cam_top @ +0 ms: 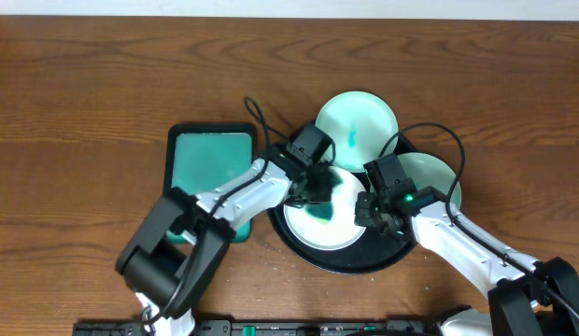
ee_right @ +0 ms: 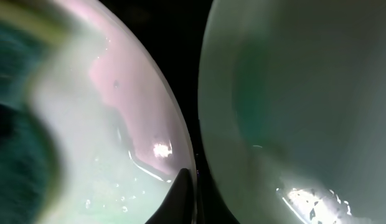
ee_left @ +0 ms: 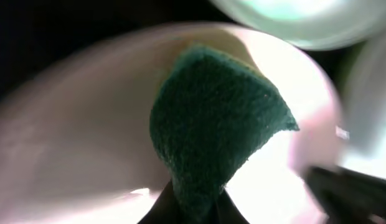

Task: Clean dirty plates on tray and stack at the side
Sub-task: 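Scrub the lower-left plate with the sponge while right gripper holds plate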

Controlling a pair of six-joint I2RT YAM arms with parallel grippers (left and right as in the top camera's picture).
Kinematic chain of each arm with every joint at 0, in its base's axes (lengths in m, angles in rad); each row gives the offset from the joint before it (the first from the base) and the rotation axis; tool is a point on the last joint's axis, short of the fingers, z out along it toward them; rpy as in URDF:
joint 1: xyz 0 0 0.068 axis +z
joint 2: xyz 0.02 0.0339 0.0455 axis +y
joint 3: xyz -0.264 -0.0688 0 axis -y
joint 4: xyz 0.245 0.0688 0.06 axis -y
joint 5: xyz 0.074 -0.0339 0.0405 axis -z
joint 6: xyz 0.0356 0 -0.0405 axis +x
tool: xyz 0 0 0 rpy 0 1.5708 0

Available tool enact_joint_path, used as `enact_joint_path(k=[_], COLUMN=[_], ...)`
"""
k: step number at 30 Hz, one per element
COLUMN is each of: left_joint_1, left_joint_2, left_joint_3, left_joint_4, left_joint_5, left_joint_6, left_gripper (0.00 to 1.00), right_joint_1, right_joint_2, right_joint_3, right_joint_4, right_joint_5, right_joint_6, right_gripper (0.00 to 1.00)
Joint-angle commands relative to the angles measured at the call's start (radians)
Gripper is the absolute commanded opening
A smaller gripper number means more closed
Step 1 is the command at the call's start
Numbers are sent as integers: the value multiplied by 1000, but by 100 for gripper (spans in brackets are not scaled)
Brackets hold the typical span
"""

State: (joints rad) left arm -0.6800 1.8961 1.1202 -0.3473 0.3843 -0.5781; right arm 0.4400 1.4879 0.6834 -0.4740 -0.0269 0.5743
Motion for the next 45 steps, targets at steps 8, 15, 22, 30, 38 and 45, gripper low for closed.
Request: enact_joint_path(k=[8,15,22,30,38,45], left_joint_1=[-56,-46,-14,3,3,-13], left_joint_2=[69,68,58,36,42,88], left_joint_3=[-16,-16,16,116,121,97], left_joint_4=[8,-158,-334,-475,-359,-100], left_joint_5=[348,127,-275,-671,-475,182], left_joint_6=[3,5,-123,-72,-2,100], left_gripper=[7,7,7,7,7,7], right_joint_1=[-1,-1,-1,-1,-1,-1], right_joint_2=[5,5,5,5,5,5], right_joint_3=[-5,-5,-5,-5,-5,-5], right_joint_4=[-6,-5,-8,-13,-14,-13], right_joint_5=[45,45,45,45,45,45], right_joint_6=[9,9,9,9,9,9], right_gripper=[1,1,1,1,1,1])
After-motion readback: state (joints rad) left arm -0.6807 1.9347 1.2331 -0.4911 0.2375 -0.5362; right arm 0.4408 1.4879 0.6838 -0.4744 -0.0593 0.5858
